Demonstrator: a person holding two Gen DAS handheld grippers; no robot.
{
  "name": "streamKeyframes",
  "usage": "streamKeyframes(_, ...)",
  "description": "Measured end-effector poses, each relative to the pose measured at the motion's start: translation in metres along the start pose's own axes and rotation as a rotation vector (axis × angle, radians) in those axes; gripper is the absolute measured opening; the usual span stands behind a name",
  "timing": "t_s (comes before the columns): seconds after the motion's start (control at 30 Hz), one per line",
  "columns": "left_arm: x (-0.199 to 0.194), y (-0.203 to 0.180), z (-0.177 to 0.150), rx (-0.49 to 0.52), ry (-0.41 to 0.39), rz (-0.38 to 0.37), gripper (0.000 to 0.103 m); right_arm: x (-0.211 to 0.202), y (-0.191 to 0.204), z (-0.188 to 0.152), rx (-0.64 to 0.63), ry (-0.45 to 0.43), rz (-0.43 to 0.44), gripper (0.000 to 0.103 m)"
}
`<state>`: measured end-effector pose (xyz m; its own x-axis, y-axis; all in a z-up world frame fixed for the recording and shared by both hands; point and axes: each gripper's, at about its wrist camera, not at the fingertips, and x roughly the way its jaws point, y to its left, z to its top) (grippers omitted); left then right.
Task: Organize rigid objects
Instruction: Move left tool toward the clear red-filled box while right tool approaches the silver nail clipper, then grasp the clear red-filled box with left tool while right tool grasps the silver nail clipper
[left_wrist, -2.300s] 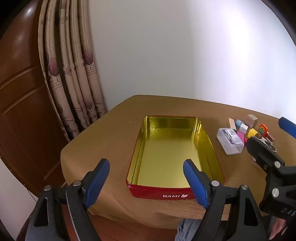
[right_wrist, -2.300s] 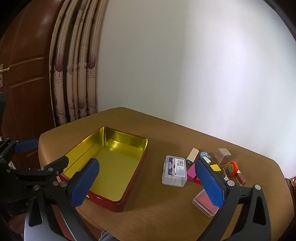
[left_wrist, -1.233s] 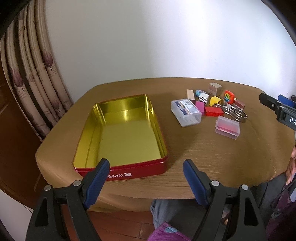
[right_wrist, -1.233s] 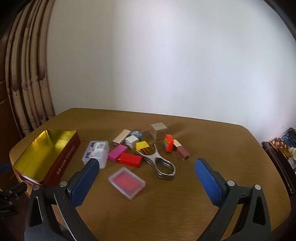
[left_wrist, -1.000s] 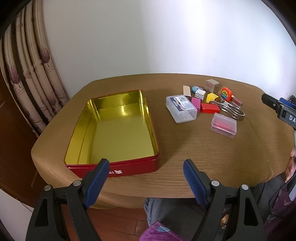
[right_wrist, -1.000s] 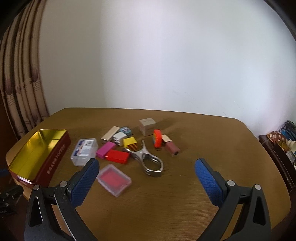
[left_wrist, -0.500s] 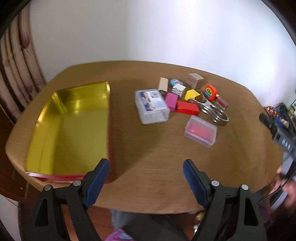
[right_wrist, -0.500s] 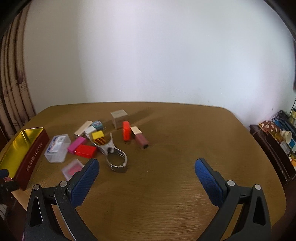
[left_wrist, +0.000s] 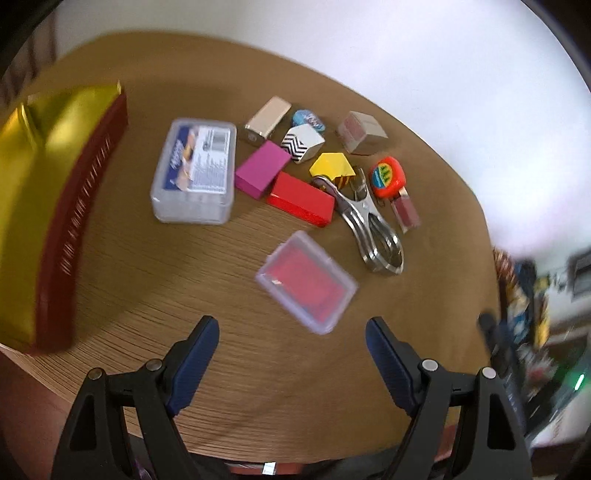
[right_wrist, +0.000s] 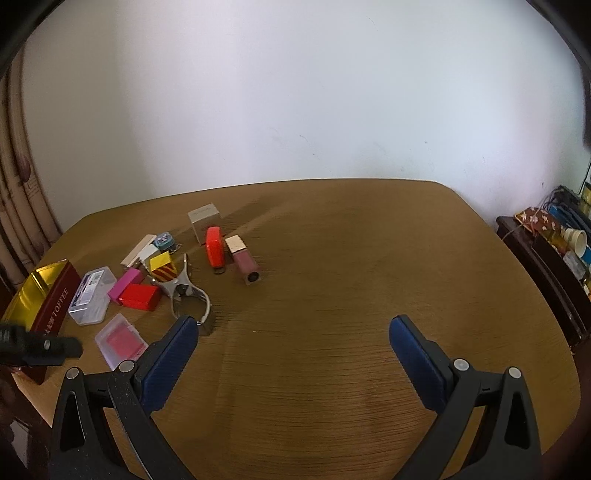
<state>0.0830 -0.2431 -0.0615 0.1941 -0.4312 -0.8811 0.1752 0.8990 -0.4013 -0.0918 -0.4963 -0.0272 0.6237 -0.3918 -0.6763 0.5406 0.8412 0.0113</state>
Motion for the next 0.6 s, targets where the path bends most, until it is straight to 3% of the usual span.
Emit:
streamKeyframes(0.23,0.026,-0.006,0.021,-0.180,0.055,0.054,0.084,0.007,-0.021,-0.001,0.068,0.033,0.034,0.103)
streamKeyframes(0.6,0.055,-0.007,0.030,-0.315,0.094,0.100,0.084,0.019,-0.026,-0.007,0.104,0.091,0.101,0.103)
